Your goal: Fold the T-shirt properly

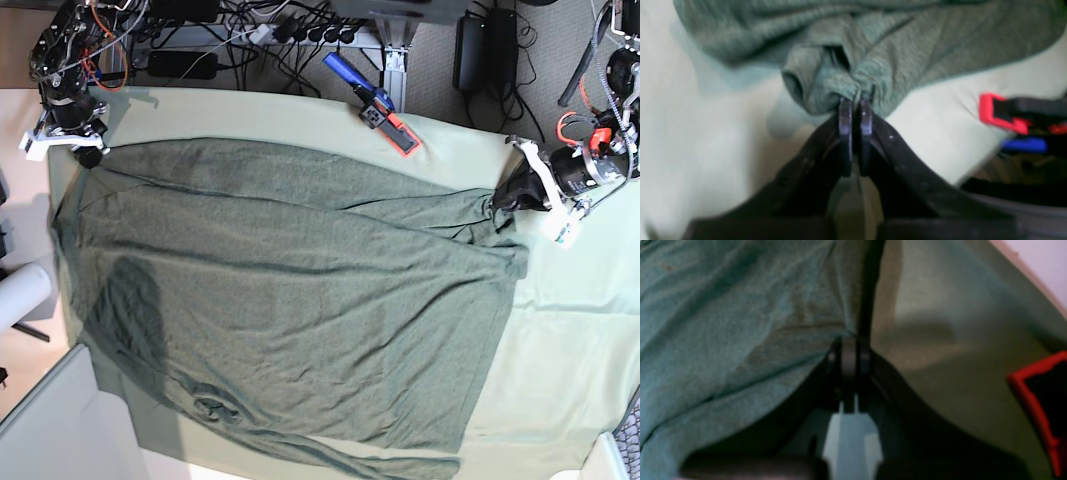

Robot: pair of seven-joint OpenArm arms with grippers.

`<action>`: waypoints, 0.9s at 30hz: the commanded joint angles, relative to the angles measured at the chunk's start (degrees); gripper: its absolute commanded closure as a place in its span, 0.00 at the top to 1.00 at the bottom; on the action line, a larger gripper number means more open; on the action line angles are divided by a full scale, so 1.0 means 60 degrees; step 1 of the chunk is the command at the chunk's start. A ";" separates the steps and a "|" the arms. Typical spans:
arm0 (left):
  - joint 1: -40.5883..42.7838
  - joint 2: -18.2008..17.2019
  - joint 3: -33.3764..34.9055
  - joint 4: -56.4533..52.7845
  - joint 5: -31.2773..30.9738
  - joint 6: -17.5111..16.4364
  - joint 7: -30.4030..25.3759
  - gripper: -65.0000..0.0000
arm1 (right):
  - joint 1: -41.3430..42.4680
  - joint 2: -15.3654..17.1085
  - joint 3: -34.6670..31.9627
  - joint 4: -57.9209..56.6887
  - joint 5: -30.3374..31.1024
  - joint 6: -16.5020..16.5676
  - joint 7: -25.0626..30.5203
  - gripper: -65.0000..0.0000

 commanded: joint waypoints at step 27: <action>-0.1592 -0.0987 -0.0801 0.1519 -0.0492 -0.0188 -0.0674 0.00 | 0.0892 0.1264 0.0688 0.1348 0.0495 0.0076 -0.0597 0.00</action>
